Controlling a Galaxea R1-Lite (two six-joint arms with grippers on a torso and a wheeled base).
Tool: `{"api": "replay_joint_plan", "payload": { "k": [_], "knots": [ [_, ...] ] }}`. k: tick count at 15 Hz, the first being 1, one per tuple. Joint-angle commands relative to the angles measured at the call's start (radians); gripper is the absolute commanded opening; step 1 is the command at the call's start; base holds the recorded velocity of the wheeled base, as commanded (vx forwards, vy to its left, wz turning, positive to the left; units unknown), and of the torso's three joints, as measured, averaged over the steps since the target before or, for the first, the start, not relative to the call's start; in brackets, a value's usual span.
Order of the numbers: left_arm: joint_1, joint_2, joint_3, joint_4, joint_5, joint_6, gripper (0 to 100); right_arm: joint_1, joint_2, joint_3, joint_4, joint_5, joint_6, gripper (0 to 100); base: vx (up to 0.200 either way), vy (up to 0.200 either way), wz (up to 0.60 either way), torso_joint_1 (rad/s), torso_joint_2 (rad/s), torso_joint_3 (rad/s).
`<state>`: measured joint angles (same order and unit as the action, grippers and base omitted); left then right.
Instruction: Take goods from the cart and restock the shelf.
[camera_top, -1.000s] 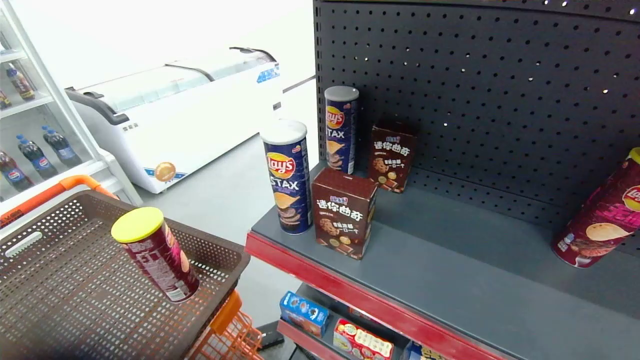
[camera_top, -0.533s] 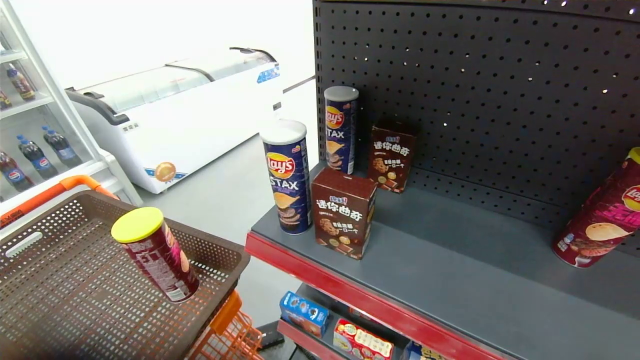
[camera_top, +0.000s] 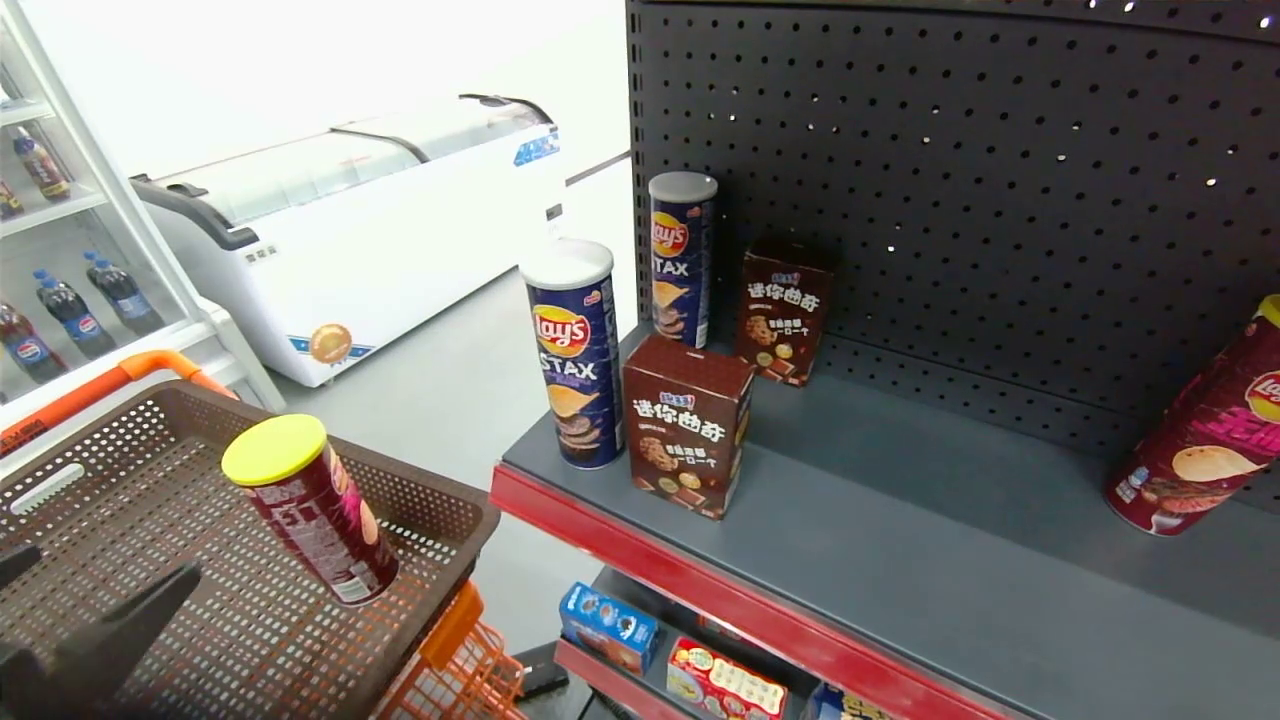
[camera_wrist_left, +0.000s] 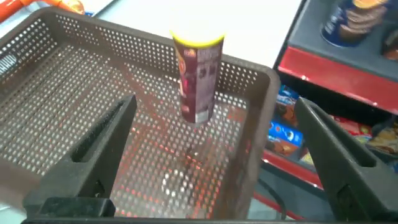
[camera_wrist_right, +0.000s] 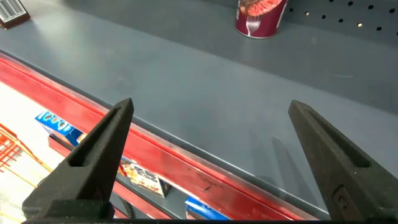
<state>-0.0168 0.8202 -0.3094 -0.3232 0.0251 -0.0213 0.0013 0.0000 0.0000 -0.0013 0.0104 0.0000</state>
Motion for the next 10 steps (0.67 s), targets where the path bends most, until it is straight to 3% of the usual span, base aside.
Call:
{"api": "replay_joint_plan", "payload": {
  "k": [1,2,3,8,10],
  "knots": [
    [0.015,0.298,0.041,-0.215,0.024,0.006,100,0.000,0.000,0.000,0.000,0.000,0.000,100,0.000,0.000,0.00,0.000,0.00,0.000],
    [0.011,0.359,0.061,-0.295,0.105,0.007,100,0.000,0.000,0.000,0.000,0.000,0.000,100,0.000,0.000,0.00,0.000,0.00,0.000],
    [0.003,0.412,0.072,-0.344,0.136,0.007,100,0.000,0.000,0.000,0.000,0.000,0.000,100,0.000,0.000,0.00,0.000,0.00,0.000],
    [0.005,0.539,0.078,-0.422,0.156,0.009,100,0.000,0.000,0.000,0.000,0.000,0.000,100,0.000,0.000,0.00,0.000,0.00,0.000],
    [0.001,0.640,0.085,-0.516,0.159,0.006,100,0.000,0.000,0.000,0.000,0.000,0.000,100,0.000,0.000,0.00,0.000,0.00,0.000]
  ]
}}
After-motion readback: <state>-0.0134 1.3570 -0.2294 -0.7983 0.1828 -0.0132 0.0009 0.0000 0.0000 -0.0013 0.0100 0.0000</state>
